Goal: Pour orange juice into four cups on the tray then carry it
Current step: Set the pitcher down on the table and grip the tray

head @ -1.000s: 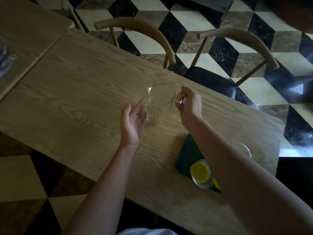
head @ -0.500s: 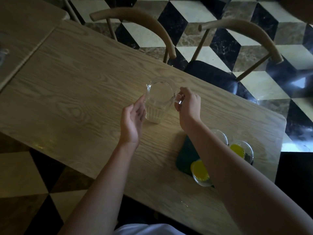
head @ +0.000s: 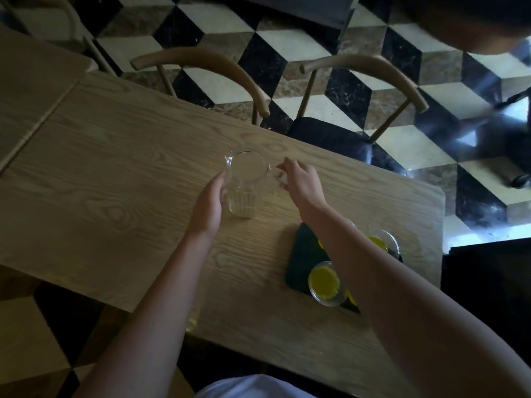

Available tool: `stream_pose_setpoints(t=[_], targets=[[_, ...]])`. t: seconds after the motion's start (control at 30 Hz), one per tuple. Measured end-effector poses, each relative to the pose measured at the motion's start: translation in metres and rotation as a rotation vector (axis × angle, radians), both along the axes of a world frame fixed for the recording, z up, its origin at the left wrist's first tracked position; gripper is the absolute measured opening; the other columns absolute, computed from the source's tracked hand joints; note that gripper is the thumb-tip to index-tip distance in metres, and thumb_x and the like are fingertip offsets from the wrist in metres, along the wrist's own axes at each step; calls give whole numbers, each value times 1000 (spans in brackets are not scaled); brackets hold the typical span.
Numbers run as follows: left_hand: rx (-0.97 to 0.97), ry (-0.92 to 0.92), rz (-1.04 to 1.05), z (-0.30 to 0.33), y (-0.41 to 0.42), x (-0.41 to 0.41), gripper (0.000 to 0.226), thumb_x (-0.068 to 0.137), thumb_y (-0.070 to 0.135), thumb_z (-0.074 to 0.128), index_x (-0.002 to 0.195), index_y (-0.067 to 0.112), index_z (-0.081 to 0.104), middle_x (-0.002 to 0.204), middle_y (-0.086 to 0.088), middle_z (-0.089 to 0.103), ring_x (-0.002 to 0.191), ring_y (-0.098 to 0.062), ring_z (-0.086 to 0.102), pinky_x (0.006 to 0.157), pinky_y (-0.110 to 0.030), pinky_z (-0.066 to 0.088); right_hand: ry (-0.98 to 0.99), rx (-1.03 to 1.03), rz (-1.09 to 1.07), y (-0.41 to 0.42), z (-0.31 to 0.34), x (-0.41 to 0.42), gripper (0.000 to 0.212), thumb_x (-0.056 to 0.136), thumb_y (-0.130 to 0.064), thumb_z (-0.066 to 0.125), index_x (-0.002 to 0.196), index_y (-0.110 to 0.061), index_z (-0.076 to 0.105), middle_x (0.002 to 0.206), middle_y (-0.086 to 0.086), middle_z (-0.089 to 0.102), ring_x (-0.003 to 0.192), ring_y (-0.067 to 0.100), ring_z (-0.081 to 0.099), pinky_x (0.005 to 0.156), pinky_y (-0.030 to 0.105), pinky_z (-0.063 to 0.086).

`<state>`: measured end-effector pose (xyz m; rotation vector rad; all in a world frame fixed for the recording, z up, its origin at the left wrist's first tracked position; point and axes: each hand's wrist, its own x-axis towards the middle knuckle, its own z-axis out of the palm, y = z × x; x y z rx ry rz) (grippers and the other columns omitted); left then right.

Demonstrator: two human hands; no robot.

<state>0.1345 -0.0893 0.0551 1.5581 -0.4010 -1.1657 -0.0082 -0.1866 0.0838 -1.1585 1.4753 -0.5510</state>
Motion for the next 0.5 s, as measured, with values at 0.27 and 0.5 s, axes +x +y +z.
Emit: stream_pose_setpoints(t=[0.27, 0.5], targets=[[79, -97, 66, 12, 9, -16, 24, 102, 35, 43, 107, 26, 65, 112, 5, 62, 92, -14, 60, 77, -32, 47, 5, -26, 38, 19, 30, -72, 34, 99, -32, 49, 112, -7, 67, 101, 3, 66, 92, 20, 62, 89, 43, 54], [114, -64, -68, 26, 47, -64, 53, 105, 38, 38, 154, 18, 34, 152, -9, 44, 133, -31, 51, 108, -47, 44, 119, -123, -82, 61, 24, -171, 38, 96, -34, 54, 131, -18, 57, 118, 4, 66, 98, 20, 66, 85, 43, 58]])
